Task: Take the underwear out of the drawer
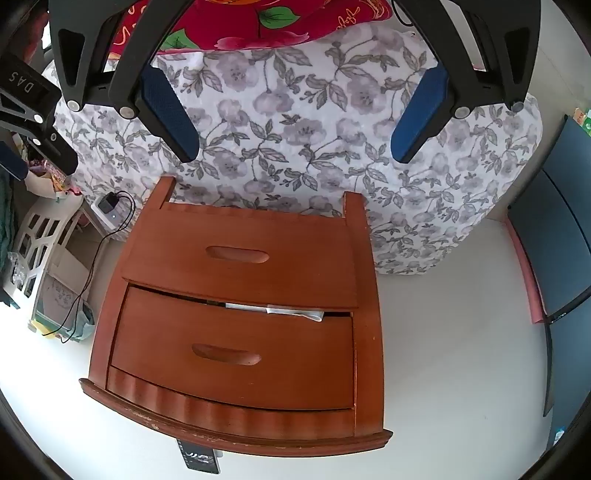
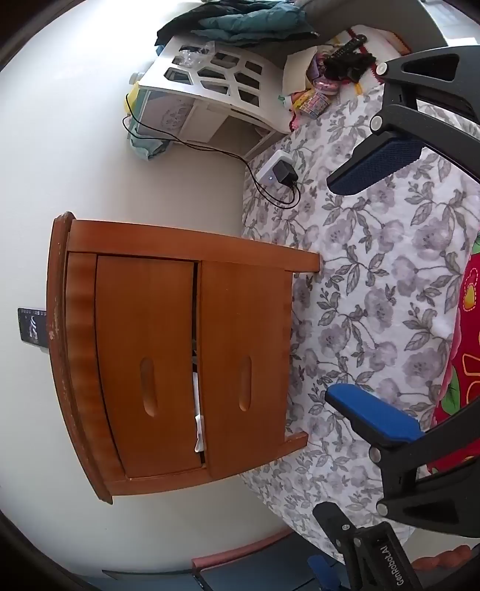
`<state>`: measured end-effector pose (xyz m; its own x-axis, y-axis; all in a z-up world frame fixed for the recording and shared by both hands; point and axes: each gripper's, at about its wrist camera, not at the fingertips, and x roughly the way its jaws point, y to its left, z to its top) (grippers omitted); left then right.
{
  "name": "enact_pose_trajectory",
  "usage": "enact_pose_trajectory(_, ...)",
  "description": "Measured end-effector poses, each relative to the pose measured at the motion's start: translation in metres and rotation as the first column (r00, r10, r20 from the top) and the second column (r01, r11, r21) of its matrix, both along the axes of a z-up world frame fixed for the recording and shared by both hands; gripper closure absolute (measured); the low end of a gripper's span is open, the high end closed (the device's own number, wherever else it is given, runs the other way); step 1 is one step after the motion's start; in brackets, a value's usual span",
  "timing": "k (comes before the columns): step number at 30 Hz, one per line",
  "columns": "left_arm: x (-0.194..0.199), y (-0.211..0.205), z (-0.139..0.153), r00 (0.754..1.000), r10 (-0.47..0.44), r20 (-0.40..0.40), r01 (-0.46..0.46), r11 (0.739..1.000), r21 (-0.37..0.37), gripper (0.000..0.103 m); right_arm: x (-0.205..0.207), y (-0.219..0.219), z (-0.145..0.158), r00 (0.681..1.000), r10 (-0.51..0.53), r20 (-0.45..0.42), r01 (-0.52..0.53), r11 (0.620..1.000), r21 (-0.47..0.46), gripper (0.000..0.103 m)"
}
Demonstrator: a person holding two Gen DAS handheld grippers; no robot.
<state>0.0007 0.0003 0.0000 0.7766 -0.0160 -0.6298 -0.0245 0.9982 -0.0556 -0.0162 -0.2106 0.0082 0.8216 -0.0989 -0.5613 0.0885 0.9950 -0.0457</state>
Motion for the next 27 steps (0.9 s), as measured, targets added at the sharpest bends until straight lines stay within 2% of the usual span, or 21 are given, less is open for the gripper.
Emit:
enact_pose_trajectory(8,0.0016,0.0025,0.0001,1.000,0.012,0.016,-0.012,1.000,0.001,0.000,-0.0010,0.0000,-0.0001,1.000,0.003,0.003,-0.003,1.000,0.007,0.000)
enact_pose_trajectory(13,0.0010,0.0039,-0.0014,1.000,-0.018,0.012,0.019,0.998,-0.052,0.000,-0.0015,-0.0009,-0.0025,1.000,0.005,0.007,-0.005,1.000,0.016,0.000)
enact_pose_trajectory(27,-0.0026,0.0022,0.0014,0.999,-0.009,0.049,0.010,0.999,-0.031,0.000,-0.0045,0.0029,-0.0008,0.999,0.027,0.032,-0.027,1.000,-0.010,0.000)
